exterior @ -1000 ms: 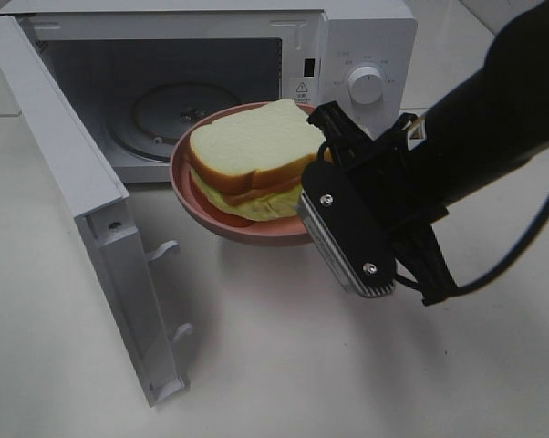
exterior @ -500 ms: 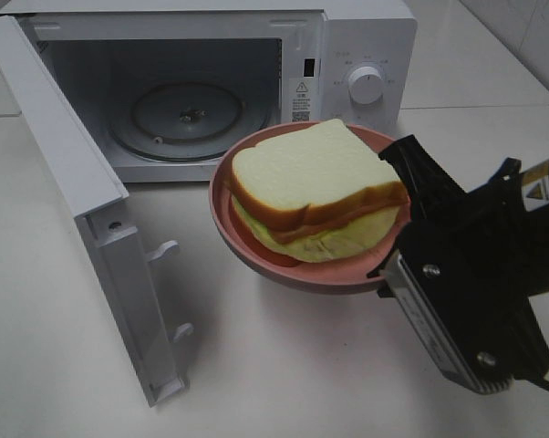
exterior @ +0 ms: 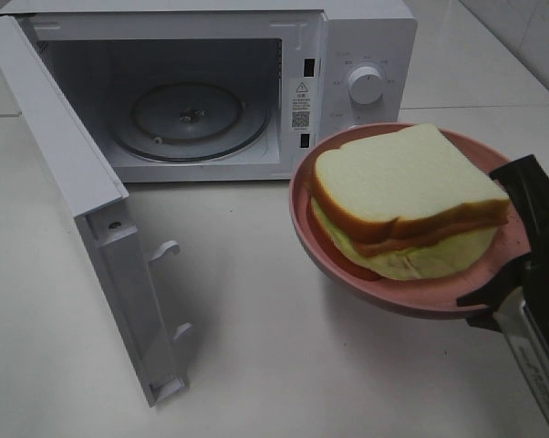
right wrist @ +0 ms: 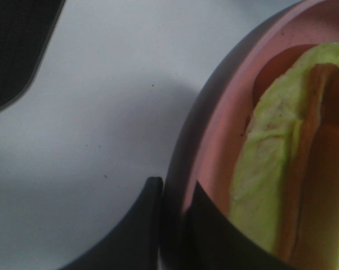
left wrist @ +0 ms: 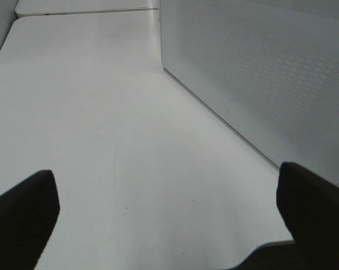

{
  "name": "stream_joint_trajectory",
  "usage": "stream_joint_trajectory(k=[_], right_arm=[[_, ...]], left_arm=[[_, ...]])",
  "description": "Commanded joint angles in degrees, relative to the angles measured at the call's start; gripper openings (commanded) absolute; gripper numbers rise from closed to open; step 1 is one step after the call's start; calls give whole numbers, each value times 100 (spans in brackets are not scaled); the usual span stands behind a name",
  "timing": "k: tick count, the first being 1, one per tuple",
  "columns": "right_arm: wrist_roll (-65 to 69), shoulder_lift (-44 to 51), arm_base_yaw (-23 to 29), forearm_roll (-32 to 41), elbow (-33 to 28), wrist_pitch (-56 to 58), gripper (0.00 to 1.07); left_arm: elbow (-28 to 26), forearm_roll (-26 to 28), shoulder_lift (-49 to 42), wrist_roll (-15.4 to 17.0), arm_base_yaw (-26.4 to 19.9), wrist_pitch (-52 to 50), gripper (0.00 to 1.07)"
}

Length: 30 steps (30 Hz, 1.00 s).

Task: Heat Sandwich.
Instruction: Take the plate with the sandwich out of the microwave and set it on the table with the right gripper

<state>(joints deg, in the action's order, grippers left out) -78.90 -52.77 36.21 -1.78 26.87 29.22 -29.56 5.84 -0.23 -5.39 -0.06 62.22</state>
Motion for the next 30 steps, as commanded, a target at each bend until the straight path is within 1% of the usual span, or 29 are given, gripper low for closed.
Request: stream_joint_trajectory(k=[1,3,4,6,7,8,11,16,19,20,21,24,30], right_arm=[[602,252,11,-401,-52,17,0],[785,298,11,-510,-57,69,0],[1180,327,11,-722,-57,155,0],[1507,327,11,-945,-57,229,0],[1507,327,11,-945,-57,229,0],[1828,327,11,-1129,-57,235,0],[2349,327,11,-1387,-57,235,0],[2704,327,11,-1518,-57,292,0],[3243,327,11,-1839,-57,487,0],[3610,327,11,-2017,-57,567,0],[3610,327,11,-2017,-57,567,0],[4188,327,11,-2395,-57,762,0],[4830,327,11,-2739,-57,957,0]], left_arm=[[-6,11,-29,34,6,-63,98],[-6,11,-29,34,6,-63,98],[-6,11,-29,34,6,-63,98],[-6,11,-29,34,6,-63,98],[-6,11,-29,34,6,-63,98],[-6,11,-29,34,6,-63,98],[-6,11,-29,34,6,-63,98],[-6,11,-29,34,6,-63,98],[-6,11,-29,34,6,-63,98],[-6,11,-29,34,6,-63,98],[-6,11,-29,34,6,-63,98],[-6,11,-29,34,6,-63,98],[-6,11,-29,34,6,-63,98]])
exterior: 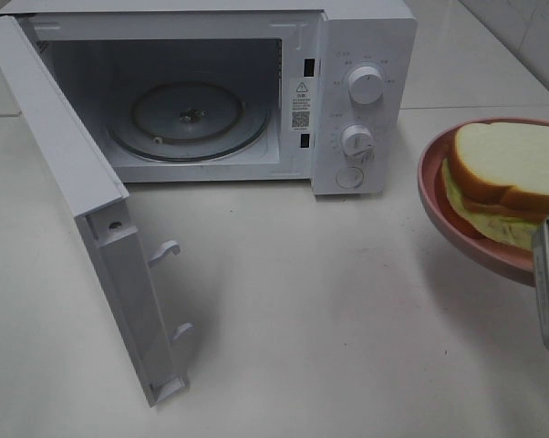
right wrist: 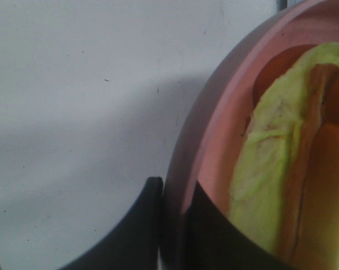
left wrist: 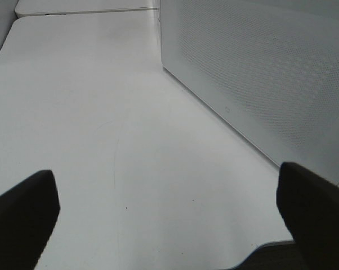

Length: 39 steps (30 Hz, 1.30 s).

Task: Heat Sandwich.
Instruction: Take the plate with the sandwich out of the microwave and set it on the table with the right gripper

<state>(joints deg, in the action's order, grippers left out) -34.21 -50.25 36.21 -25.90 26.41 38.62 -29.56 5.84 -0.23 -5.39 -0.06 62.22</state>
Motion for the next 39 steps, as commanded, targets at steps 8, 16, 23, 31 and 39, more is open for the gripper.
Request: stream_joint_trajectory(k=[8,16,23,31,39], right_arm=[[1461,74,11,-768,-11,361,0],[2670,69,11,-1220,-11,739,0],[3421,-235,11,-1450,-11,985,0],[4693,-888,11,-1730,-6,1043,0],[5856,-1478,11,-1908,0,1060,0]], left_arm=[[-6,11,-29,34,6,-63,98],[-6,11,-29,34,6,-63,98],[-6,11,-29,34,6,-63,98],[-6,11,-29,34,6,-63,98],[-6,11,-29,34,6,-63,98]])
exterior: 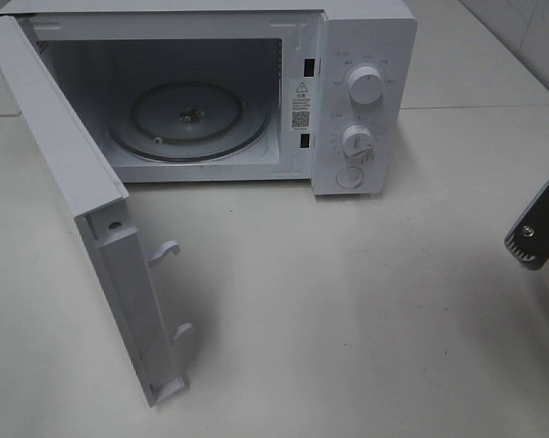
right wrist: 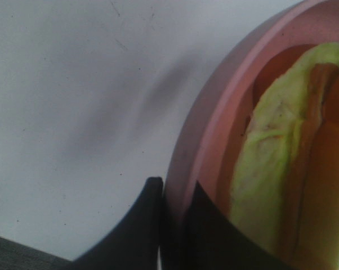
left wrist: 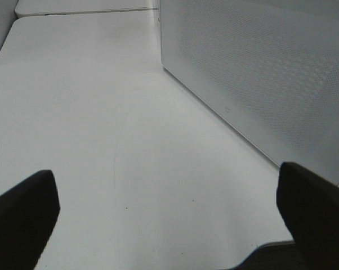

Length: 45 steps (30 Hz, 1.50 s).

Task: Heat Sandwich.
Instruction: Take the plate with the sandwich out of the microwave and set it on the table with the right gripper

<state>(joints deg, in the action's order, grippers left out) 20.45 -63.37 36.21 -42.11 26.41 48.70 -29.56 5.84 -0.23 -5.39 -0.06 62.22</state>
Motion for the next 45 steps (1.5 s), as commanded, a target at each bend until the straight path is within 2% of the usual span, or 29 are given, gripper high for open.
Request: stream_joint_trajectory(k=[1,10,29,45], right_arm=[[516,-218,11,-292,0,52,0],[1753,-842,11,-304,315,63,0],[2956,-2538,0,-487,1060,298,2],[4016,-3363,-6,-1163,1066,-206,5]], left_arm=[[-6,11,-29,34,6,-63,98],[-6,11,-29,34,6,-63,98],[-6,11,-29,34,6,-63,98],[-6,11,-29,34,6,-63,98]])
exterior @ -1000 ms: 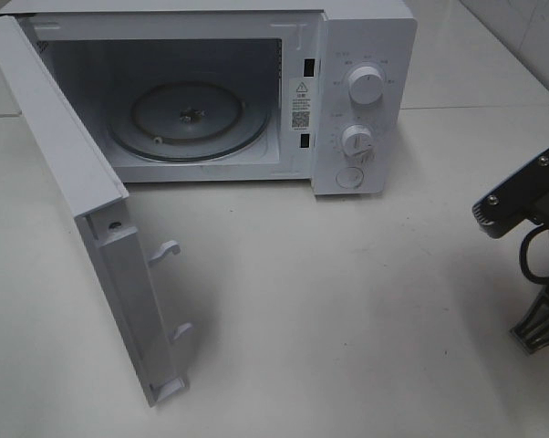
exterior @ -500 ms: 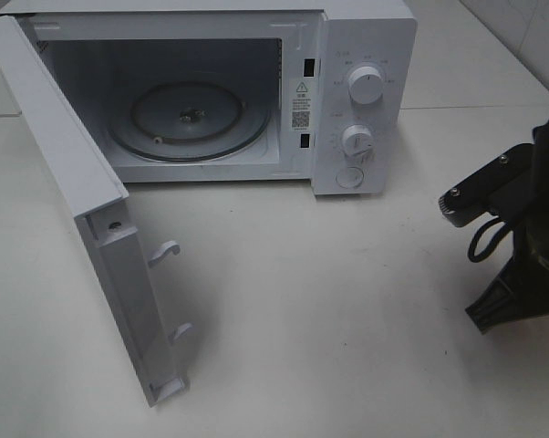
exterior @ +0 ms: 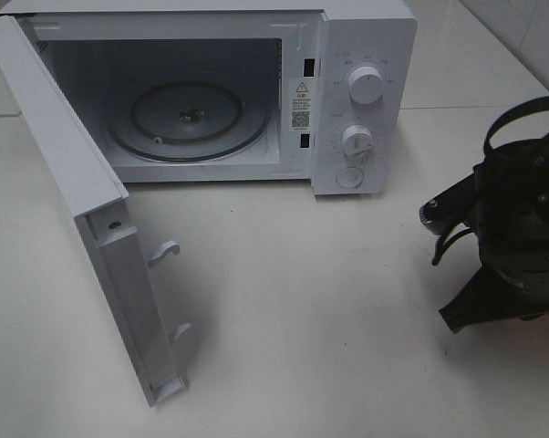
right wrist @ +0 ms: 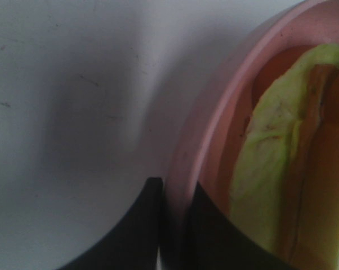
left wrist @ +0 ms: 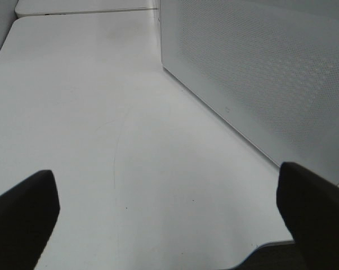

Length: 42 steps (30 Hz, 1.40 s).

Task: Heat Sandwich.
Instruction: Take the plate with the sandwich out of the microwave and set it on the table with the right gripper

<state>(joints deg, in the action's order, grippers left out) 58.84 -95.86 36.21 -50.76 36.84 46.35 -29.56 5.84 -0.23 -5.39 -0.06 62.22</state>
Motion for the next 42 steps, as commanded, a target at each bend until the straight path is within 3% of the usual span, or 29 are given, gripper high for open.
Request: stream_joint_trajectory(k=[1,26,30,35,36,42], right_arm=[[252,-183,-6,-338,23,-17,5],[527,-1152,-871,-882,23,-676,9],[504,-1152,-871,-871,23,-796,15],[476,-1146,-871,-814,23,-819,31],[453,-1134,-865,-785,23,-808,40],[166,-871,-865,-584,23,-814,57]], left_arm=[[-6,11,-29,34,6,-63,98],[-6,11,-29,34,6,-63,98],[-6,11,-29,34,6,-63,98],[-6,11,-29,34,6,-63,98],[-6,11,-29,34,6,-63,98],[-6,11,-29,34,6,-63,98]])
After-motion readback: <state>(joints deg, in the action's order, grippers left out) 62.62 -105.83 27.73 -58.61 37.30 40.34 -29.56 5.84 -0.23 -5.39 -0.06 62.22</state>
